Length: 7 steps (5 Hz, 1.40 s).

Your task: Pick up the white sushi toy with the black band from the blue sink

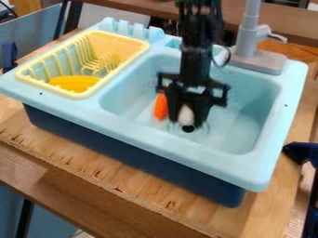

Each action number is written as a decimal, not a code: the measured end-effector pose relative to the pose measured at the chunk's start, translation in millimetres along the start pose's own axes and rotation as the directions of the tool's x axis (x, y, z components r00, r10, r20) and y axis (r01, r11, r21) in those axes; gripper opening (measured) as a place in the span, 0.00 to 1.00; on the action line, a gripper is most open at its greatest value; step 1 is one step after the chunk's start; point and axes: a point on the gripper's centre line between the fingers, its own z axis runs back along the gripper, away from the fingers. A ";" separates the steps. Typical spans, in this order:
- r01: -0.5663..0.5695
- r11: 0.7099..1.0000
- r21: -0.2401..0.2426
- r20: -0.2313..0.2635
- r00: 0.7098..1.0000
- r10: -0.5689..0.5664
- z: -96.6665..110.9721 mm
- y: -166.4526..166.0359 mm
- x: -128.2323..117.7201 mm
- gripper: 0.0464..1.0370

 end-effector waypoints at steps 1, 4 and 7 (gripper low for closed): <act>-0.019 1.000 -0.008 -0.005 1.000 0.019 -2.1 4.2 1.5 0.48; -0.038 0.999 0.000 0.008 0.999 0.038 6.1 5.6 1.0 0.97; -0.023 1.000 0.014 0.183 0.983 0.020 94.2 0.3 -7.7 0.96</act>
